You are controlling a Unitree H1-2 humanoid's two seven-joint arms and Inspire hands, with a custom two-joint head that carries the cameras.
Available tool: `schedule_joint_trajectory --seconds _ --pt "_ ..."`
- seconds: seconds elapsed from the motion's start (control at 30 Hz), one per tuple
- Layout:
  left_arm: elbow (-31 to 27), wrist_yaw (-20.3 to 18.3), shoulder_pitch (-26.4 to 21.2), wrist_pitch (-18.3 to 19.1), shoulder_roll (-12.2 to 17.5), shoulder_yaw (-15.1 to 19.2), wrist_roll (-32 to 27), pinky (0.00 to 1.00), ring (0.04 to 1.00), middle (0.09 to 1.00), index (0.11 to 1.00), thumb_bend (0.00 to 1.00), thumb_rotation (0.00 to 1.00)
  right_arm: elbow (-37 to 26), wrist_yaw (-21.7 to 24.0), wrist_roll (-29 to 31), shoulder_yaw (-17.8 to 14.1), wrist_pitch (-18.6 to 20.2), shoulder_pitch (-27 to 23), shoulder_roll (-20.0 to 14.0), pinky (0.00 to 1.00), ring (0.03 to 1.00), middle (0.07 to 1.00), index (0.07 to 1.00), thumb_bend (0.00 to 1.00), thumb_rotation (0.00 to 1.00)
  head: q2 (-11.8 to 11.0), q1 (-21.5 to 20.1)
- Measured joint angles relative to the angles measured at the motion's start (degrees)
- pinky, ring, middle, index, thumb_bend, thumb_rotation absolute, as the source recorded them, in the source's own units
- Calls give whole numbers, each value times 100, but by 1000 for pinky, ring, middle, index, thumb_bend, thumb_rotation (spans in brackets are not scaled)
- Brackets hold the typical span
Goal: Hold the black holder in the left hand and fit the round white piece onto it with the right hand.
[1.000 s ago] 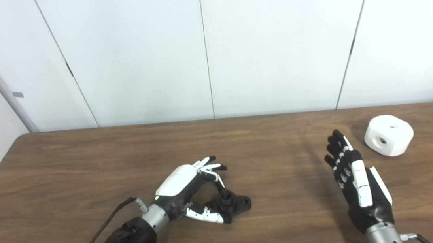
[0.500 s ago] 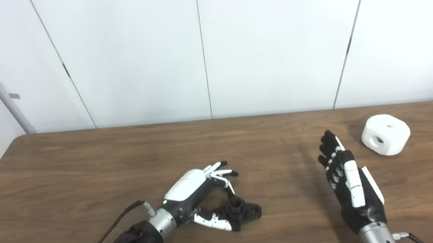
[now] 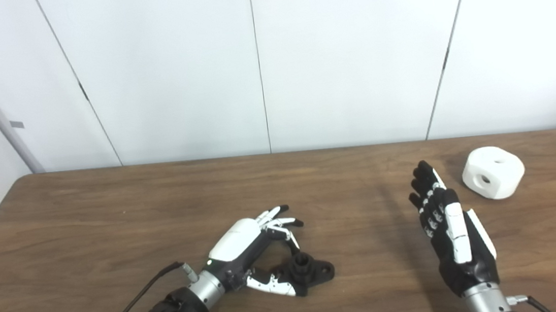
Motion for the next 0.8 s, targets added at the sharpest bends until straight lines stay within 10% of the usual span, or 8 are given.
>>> schedule_joint_trajectory --seconds 0.63,0.8 --pt "74 69 -38 -18 4 5 42 1000 1000 848 482 524 51 -107 -90 -168 0 129 4 8 959 975 963 946 494 994 -35 -158" --pt "83 72 -42 -18 3 2 43 1000 1000 848 482 524 53 -386 -121 -233 -18 231 23 -9 968 991 967 945 389 784 -9 -193"
